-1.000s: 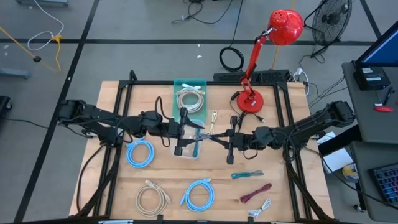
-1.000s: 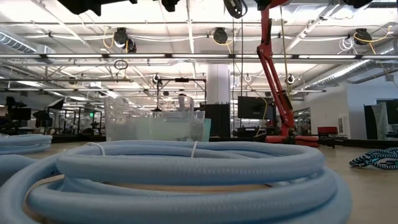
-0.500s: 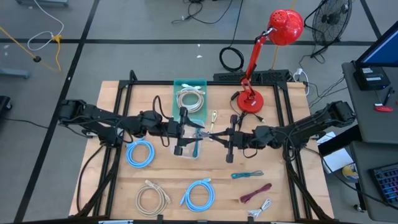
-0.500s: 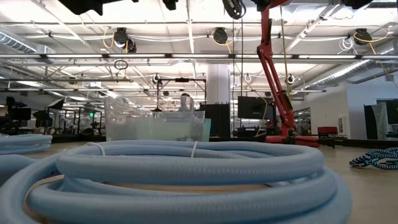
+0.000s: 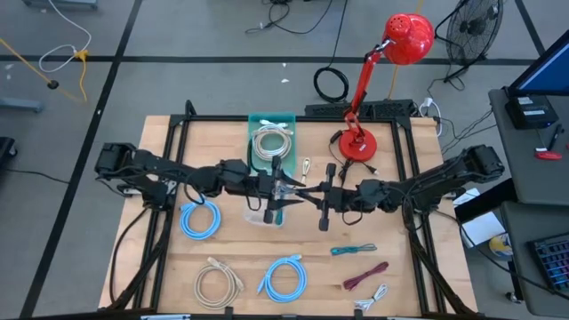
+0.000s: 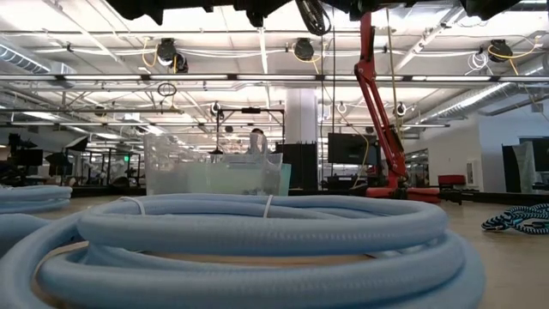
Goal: Pick & Place USB Port
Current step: Put the white black tied USB cable into the transparent bin
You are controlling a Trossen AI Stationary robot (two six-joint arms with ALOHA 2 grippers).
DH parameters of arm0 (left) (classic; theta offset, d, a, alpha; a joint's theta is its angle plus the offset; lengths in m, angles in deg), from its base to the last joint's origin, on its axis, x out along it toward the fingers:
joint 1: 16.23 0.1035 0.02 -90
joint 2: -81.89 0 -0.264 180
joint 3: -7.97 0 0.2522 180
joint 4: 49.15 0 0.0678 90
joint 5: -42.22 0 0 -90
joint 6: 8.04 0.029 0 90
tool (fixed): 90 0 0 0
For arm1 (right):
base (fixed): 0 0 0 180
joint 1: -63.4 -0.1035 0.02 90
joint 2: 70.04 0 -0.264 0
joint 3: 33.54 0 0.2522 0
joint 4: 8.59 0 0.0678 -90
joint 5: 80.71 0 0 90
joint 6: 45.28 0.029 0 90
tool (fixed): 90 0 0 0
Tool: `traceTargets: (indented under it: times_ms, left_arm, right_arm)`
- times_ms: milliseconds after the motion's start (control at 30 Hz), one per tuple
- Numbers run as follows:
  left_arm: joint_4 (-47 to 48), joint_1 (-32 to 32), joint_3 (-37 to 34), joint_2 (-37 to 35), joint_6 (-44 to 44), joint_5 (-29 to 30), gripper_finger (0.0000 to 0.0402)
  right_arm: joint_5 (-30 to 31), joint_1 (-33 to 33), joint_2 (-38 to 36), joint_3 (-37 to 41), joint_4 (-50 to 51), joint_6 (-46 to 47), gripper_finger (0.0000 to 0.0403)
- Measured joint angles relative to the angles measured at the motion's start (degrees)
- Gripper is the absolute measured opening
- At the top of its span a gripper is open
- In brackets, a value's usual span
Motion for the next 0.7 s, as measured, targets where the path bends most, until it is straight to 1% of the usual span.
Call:
traceTargets:
  times_ms: [233,467,567,633,700]
  left_arm:
    - [1.86,-0.29,-0.02,-1.43,0.21,-0.45,0.0200]
    - [5.89,-1.34,-0.08,-4.11,0.29,-0.52,0.0200]
    - [5.18,-1.76,0.11,-4.60,0.61,0.07,0.0199]
    - [6.90,-1.77,0.04,-4.59,0.60,0.19,0.0192]
    - [7.67,-1.80,-0.08,-4.67,0.21,0.33,0.0175]
  right_arm:
    - [0.06,-0.03,0.00,0.00,0.27,-0.20,0.0015]
    - [0.16,-0.05,0.02,0.00,1.30,-0.12,0.0015]
    - [0.26,-0.05,0.00,0.00,1.21,-0.12,0.0015]
    - [0.25,-0.05,0.00,0.00,1.53,-0.09,0.0015]
    - [0.26,-0.05,0.00,0.00,1.51,-0.09,0.0015]
